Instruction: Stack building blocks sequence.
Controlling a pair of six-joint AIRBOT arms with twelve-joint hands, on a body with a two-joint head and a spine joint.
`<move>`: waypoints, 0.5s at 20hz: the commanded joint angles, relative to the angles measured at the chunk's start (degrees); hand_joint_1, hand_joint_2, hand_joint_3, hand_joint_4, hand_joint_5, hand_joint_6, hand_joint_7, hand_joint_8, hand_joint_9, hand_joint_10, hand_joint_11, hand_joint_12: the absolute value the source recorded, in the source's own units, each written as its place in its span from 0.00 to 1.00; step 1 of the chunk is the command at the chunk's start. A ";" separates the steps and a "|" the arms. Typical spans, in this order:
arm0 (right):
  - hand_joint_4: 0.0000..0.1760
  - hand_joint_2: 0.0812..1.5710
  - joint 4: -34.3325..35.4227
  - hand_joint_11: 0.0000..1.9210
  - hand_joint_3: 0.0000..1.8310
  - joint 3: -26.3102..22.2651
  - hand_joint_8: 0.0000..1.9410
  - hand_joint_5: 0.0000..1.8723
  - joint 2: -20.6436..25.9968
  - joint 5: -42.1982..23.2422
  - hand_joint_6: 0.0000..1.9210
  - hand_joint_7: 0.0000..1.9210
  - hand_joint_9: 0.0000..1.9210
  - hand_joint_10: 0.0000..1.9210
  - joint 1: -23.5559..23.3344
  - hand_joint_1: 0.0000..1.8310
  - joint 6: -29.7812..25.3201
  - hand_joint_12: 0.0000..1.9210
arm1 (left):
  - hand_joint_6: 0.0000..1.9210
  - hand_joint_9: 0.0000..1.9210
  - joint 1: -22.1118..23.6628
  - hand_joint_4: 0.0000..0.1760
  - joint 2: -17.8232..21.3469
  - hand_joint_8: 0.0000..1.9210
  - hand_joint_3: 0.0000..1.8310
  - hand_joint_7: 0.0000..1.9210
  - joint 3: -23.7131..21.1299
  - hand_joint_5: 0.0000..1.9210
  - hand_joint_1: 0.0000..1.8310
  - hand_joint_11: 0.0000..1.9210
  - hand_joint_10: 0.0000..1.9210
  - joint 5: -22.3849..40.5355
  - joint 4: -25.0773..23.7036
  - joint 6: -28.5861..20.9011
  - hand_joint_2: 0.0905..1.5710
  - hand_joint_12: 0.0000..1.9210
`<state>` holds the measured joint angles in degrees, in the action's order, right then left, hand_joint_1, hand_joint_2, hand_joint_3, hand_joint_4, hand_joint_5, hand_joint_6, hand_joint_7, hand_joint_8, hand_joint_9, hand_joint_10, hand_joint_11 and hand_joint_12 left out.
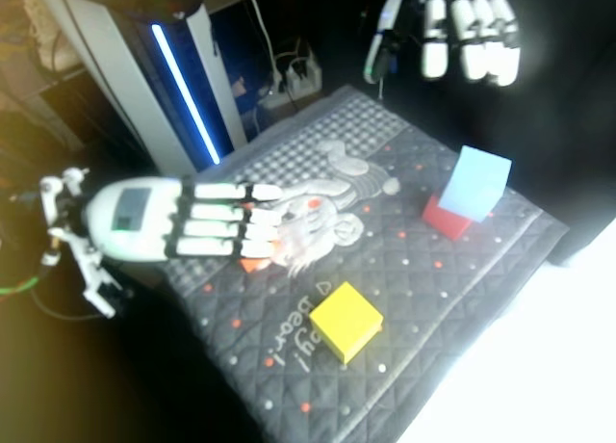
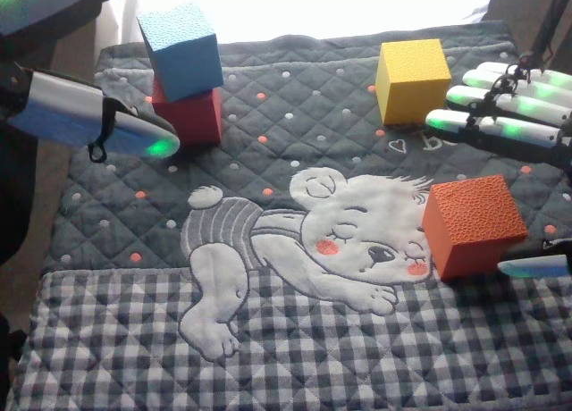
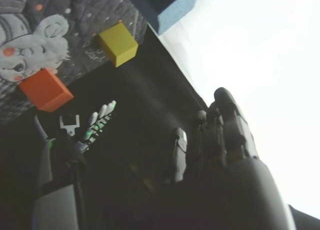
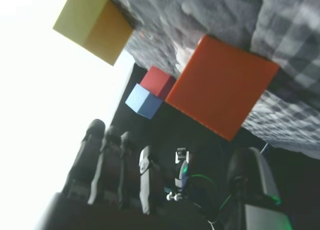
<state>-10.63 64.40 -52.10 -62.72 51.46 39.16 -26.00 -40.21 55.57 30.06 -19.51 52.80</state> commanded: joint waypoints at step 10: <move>0.63 0.59 -1.28 0.00 0.00 2.01 0.00 0.14 -1.45 -0.26 0.00 0.15 0.13 0.00 -3.38 0.44 -0.49 0.35 | 0.00 0.04 -3.61 1.00 -0.02 0.00 0.00 0.04 -0.30 0.03 0.42 0.00 0.00 6.70 4.15 0.22 0.52 0.32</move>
<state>-13.65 66.43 -53.93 -56.23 48.45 38.87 -30.41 -40.14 55.55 30.09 -16.64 52.88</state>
